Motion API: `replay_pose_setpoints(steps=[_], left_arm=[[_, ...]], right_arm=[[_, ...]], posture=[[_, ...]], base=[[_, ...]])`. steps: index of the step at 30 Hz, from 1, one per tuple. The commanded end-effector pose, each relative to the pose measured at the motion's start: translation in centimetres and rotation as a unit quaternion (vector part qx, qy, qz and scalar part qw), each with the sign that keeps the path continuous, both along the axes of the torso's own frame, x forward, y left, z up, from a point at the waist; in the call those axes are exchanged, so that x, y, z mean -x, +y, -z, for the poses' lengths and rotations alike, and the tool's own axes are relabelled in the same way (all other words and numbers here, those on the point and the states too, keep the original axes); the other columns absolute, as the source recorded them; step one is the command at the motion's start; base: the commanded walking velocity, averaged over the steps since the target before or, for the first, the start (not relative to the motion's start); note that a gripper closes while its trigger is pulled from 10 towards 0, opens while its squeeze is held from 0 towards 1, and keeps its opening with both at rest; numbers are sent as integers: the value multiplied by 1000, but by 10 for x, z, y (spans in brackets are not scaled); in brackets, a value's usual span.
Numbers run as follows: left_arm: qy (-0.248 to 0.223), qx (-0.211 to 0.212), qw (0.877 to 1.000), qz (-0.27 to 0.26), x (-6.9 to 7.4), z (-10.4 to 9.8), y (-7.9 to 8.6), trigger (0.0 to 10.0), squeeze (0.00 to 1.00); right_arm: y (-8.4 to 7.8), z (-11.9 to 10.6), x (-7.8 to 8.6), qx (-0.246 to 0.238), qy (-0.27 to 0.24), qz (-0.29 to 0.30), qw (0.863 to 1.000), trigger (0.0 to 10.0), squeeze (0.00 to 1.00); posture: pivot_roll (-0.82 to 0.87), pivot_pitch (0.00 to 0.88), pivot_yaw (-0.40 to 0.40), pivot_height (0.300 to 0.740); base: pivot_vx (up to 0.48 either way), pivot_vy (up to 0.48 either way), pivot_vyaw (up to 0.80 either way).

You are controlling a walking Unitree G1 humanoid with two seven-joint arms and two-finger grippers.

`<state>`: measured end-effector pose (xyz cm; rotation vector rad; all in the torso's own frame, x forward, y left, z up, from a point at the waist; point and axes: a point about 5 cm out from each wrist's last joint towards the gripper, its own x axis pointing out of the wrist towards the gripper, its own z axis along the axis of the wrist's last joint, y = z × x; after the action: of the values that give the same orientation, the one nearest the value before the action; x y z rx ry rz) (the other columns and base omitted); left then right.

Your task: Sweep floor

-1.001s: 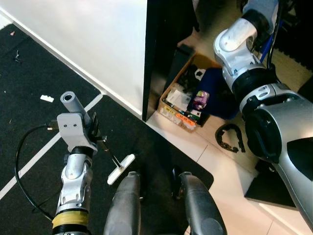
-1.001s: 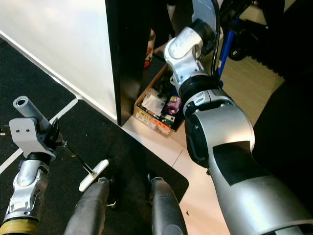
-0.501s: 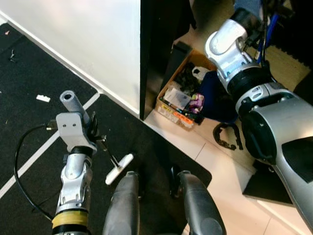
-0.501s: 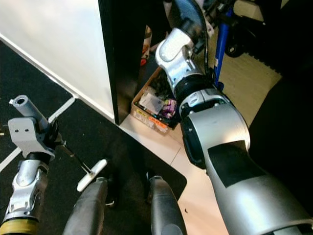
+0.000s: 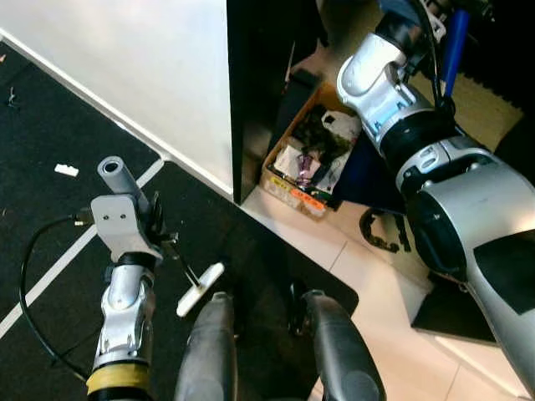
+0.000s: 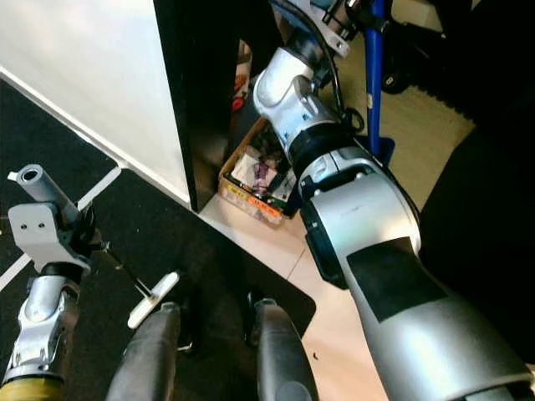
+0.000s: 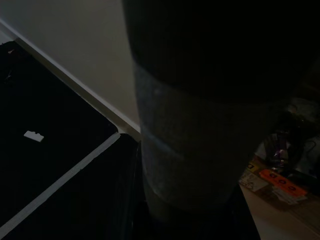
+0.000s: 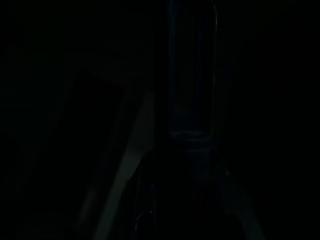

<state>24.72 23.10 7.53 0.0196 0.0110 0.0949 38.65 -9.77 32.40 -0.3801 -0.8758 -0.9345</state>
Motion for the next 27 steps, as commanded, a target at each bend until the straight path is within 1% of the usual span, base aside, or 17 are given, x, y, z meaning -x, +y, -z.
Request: replay_pose_setpoints(steps=[1, 7, 14, 16, 17, 19, 20, 21, 23, 27], left_arm=[[47, 22, 999, -5, 11, 21, -6, 10000, 0], [46, 22, 999, -6, 11, 21, -5, 10000, 0], [45, 23, 999, -7, 9, 20, -6, 10000, 0], [44, 23, 999, -8, 9, 19, -6, 10000, 0], [44, 23, 999, -8, 9, 19, -6, 10000, 0], [43, 23, 999, -9, 9, 19, -6, 10000, 0], [43, 23, 999, -9, 9, 19, -6, 10000, 0], [43, 23, 999, -11, 10, 20, -6, 10000, 0], [43, 24, 999, -12, 11, 20, -6, 10000, 0], [44, 25, 999, -12, 12, 21, -7, 10000, 0]], right_arm=[[-10, 1, 0, 5, -4, 25, 1000, 10000, 0], [-10, 1, 1, 14, -11, 33, 999, 10000, 0], [-13, -4, -1, 2, 4, 47, 999, 10000, 0], [-10, -12, 0, -10, -6, 42, 999, 10000, 0], [-10, -12, 0, -10, -6, 42, 999, 10000, 0], [-7, -20, 1, -31, -21, 26, 999, 10000, 0], [-7, -20, 1, -31, -21, 26, 999, 10000, 0], [-6, -21, 2, -41, -24, 15, 999, 10000, 0], [-5, -20, 1, -46, -23, 4, 999, 10000, 0], [-7, -9, 1, -31, -13, 12, 999, 10000, 0]], posture=[[60, 305, -197, 740], [60, 303, -196, 740], [59, 304, -200, 740], [61, 305, -202, 740], [61, 305, -202, 740], [61, 303, -207, 740], [61, 303, -207, 740], [61, 304, -208, 740], [58, 305, -210, 740], [59, 306, -212, 740]], base=[[0, 0, 0], [0, 0, 0], [0, 0, 0], [0, 0, 0], [0, 0, 0], [0, 0, 0], [0, 0, 0], [0, 0, 0], [0, 0, 0], [0, 0, 0]])
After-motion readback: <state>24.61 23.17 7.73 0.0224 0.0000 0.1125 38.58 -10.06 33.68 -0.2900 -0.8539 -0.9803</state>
